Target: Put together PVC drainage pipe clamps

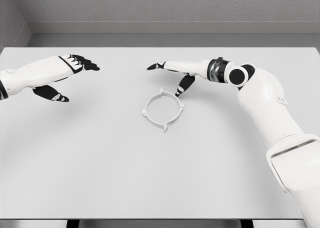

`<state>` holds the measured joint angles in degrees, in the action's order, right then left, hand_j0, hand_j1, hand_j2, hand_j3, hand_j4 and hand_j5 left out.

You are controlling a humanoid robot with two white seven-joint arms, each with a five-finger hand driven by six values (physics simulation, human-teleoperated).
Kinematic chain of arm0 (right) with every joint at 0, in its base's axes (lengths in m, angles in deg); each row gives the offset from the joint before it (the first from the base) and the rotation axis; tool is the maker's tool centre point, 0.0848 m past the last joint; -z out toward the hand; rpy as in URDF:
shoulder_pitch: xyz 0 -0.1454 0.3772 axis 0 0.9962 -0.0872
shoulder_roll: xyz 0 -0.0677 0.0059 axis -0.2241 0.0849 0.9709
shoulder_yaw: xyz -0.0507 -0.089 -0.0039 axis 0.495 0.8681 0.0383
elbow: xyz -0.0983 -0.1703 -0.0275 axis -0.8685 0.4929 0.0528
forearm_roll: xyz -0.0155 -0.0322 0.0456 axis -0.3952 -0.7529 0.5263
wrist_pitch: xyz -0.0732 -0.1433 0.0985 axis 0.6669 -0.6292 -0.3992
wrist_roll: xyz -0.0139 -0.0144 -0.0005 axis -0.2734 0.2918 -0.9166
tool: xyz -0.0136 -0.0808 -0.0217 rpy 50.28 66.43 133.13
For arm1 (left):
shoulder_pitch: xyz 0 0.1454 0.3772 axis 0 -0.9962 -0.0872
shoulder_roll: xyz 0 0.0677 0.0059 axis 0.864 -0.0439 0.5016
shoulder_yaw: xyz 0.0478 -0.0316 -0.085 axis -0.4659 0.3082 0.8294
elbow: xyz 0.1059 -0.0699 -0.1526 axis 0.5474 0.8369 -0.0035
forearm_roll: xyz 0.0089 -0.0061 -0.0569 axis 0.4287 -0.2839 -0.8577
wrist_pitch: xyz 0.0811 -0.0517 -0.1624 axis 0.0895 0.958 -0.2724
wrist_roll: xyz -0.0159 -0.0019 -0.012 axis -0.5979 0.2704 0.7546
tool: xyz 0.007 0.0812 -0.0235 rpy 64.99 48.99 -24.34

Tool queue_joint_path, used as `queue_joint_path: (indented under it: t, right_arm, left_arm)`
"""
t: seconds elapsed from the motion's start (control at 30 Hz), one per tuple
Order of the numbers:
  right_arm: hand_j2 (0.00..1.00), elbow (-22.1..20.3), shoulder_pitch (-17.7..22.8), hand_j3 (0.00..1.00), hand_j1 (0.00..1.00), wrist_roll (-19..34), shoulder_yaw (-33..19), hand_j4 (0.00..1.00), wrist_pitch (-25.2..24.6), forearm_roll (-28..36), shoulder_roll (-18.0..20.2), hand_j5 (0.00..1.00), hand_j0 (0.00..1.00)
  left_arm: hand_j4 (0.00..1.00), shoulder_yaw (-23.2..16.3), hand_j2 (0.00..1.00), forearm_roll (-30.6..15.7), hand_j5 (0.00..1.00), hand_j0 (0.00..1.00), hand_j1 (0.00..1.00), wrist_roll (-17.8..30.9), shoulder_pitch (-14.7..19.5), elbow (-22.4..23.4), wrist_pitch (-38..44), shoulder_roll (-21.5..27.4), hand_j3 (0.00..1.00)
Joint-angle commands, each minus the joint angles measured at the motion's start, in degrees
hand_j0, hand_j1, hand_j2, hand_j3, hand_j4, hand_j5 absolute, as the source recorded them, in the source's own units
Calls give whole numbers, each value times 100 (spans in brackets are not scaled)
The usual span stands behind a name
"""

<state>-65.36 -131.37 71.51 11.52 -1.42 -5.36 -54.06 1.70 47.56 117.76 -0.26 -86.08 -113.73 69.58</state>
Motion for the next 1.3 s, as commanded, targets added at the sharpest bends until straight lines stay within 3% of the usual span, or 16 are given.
queue_joint_path:
  t: [0.0,0.77,0.87,0.97,1.07,1.17,1.27]
  right_arm:
    - [100,-2,0,100,100,-3,5,100,-2,18,-5,100,100]
    - [100,33,-70,100,100,-3,40,100,-2,18,-41,100,100]
    - [100,15,-88,100,100,-3,-109,100,-2,53,267,100,100]
    - [100,15,-18,100,100,-3,-952,100,-2,97,1285,100,100]
    - [100,16,123,100,100,-3,-1567,100,-2,106,1875,100,100]
    - [100,-81,448,100,100,-3,-1656,100,-2,114,2218,100,100]
    - [100,-600,817,100,100,-3,-1665,100,-2,141,2473,100,100]
  left_arm:
    - [100,6,100,-39,100,100,100,-3,0,0,13,8,100]
    - [100,6,100,-39,100,100,100,-3,44,0,13,8,100]
    - [100,6,100,-48,100,100,100,-3,53,0,13,8,100]
    - [100,6,100,-74,100,100,100,-3,167,0,13,8,100]
    - [100,6,100,-65,100,100,100,-3,167,0,13,16,100]
    - [100,6,100,-74,100,100,100,-3,185,0,13,25,100]
    - [100,6,100,-74,100,100,100,-3,193,0,13,25,100]
